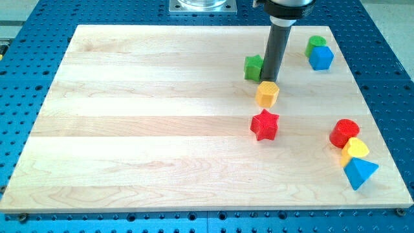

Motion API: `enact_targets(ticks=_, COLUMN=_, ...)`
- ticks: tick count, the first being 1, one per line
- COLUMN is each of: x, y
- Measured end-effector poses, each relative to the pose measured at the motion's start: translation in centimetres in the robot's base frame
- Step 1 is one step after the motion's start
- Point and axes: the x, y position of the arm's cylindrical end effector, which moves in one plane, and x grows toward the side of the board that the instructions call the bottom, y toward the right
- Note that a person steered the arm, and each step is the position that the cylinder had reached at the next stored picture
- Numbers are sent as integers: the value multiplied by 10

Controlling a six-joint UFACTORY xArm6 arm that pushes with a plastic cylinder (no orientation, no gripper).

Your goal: Place your hand at the top right of the red star

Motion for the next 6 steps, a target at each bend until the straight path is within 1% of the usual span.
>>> enact_targets(ticks=1, x=30, y=32)
enact_targets(ticks=2, x=43, y=2)
enact_targets(ticks=3, x=45, y=-38)
enact_targets(ticks=4, x=55, y=5)
enact_targets(ticks=5, x=86, y=5)
enact_targets(ticks=6, x=110, y=37)
